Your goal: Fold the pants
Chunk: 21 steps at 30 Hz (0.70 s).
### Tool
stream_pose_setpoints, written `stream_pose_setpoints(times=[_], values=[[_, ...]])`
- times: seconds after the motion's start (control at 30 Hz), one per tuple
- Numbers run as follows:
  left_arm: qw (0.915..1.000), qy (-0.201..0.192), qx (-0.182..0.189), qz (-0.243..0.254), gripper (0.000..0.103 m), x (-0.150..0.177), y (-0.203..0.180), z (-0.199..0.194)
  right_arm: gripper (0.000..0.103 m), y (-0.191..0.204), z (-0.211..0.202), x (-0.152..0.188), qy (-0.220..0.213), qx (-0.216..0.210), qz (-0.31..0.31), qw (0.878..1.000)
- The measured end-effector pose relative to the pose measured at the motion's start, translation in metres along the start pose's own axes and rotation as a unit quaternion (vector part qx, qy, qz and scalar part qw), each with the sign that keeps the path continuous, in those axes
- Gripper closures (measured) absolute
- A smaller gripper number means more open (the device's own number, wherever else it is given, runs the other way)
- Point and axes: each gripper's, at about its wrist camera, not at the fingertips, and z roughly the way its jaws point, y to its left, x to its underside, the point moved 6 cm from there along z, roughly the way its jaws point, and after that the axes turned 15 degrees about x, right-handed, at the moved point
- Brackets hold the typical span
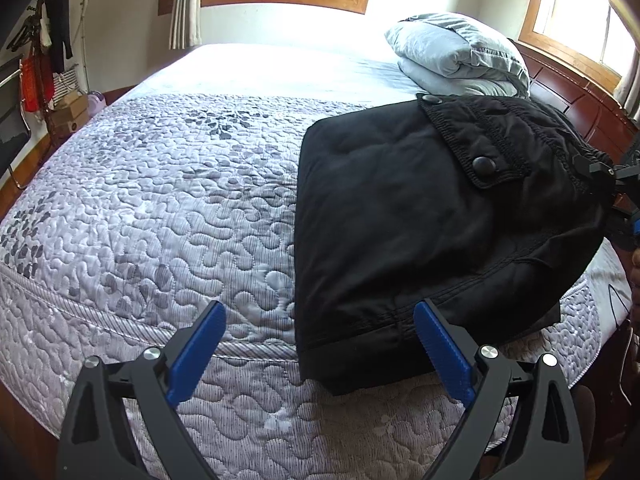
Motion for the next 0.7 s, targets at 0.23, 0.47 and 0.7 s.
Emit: stream_pose_setpoints(times=[0.23, 0.47, 0.7], values=[[0.9999, 0.010, -0.002, -0.005, 0.007, 0.005, 0.000, 0.006, 0.073, -0.026, -0.016, 0.000, -0.007, 0.021, 0.019, 1.000], [0.9999, 0.015, 0.001, 0.000, 0.007, 0.006, -0.005, 0.010, 0.073, -0.043, -0.024, 0.003, -0.009, 0.033, 0.027, 0.999], [0.9998, 0.021, 0.003, 0.004, 0.007, 0.006, -0.010, 0.014, 0.073, -0.080, -0.012, 0.020, 0.008, 0.046, 0.070, 0.996]])
